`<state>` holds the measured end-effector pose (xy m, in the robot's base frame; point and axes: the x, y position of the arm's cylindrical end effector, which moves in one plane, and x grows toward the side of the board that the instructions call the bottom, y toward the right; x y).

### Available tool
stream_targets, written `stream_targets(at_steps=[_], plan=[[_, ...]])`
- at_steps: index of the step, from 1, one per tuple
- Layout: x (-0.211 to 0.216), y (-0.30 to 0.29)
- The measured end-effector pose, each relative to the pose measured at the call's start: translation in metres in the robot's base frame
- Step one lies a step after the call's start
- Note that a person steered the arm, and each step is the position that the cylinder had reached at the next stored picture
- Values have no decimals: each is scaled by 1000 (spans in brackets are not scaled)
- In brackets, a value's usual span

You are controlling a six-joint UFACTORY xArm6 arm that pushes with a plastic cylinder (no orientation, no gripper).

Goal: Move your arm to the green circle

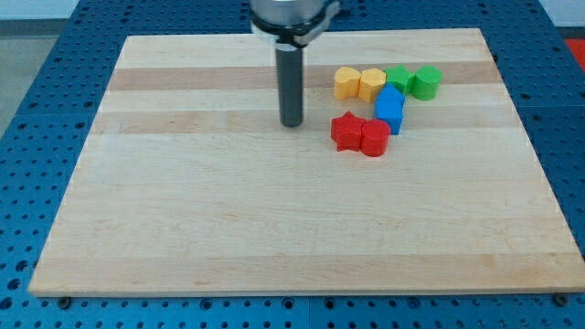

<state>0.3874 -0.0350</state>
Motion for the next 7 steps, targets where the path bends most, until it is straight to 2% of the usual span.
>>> stream_targets(at_steps=[1, 3, 5, 7], plan=[[-15, -40], [-78, -57], [-119, -9], [-129, 70]])
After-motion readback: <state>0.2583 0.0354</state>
